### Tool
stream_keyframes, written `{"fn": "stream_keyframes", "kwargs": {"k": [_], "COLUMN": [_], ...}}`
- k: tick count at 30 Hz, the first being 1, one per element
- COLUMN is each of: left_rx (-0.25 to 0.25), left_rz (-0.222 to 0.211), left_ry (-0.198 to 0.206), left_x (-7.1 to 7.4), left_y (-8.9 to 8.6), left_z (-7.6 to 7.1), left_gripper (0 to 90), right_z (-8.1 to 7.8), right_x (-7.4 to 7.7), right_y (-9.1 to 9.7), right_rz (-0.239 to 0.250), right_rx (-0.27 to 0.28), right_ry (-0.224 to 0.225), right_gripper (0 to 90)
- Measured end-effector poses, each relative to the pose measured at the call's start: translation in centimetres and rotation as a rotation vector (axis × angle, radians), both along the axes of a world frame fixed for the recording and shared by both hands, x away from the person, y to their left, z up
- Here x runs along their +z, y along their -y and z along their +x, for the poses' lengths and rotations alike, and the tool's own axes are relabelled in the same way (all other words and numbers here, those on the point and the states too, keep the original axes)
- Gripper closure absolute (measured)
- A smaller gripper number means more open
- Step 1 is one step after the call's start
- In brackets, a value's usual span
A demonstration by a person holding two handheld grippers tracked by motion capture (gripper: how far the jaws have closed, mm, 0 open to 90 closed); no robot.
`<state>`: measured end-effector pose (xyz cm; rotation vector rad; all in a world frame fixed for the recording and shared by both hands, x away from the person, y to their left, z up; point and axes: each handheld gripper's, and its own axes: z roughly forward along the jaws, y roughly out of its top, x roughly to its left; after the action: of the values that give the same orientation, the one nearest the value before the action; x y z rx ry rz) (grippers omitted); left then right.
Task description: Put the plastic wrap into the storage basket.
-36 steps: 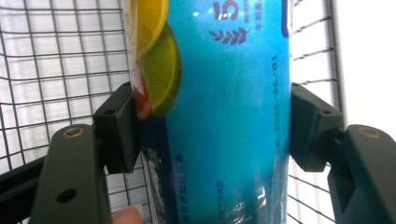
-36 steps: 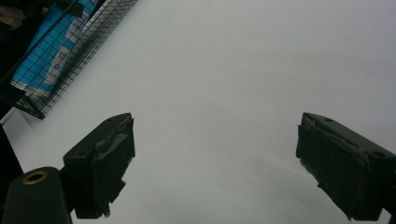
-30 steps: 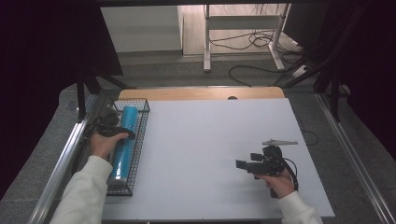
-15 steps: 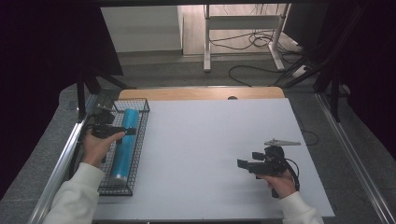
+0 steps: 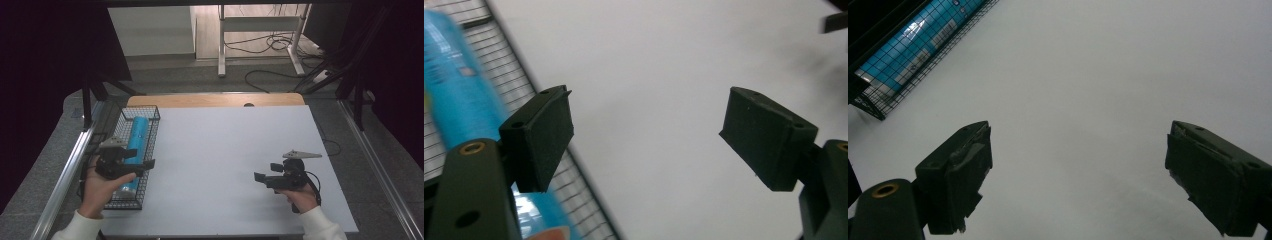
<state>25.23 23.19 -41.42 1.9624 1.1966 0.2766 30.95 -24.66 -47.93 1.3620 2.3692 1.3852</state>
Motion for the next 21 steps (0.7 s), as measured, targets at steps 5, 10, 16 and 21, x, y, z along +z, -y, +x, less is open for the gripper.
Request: {"fn": "stream_keyframes", "kwargs": {"k": [5,10,16,21], "left_rx": [-0.062,-0.103,-0.125,-0.134], "left_rz": [0.007,-0.007,-0.004,0.001], "left_ry": [0.015,-0.008,-0.019,-0.025], "left_x": [-1.1,-2.7,-4.1,-4.8], "left_y": [3.2,5.7,7.4,8.0], "left_z": [-0.9,-0.8,-0.9,-1.3], "left_gripper": [20.5,20.8,21.0,21.0], "right_z": [-0.6,-1.3,-1.6,-1.9], "right_x": [0.2,0.7,0.4,0.2], "right_y": [-0.2,-0.6,-0.5,-0.2], "right_rz": [-0.013,-0.016,-0.049,-0.07], "right_rx": [0.015,0.069,0.095,0.104], "right_ry": [0.061,0.128,0.139,0.154], "right_gripper": [12.3,12.3,12.3,12.3]}}
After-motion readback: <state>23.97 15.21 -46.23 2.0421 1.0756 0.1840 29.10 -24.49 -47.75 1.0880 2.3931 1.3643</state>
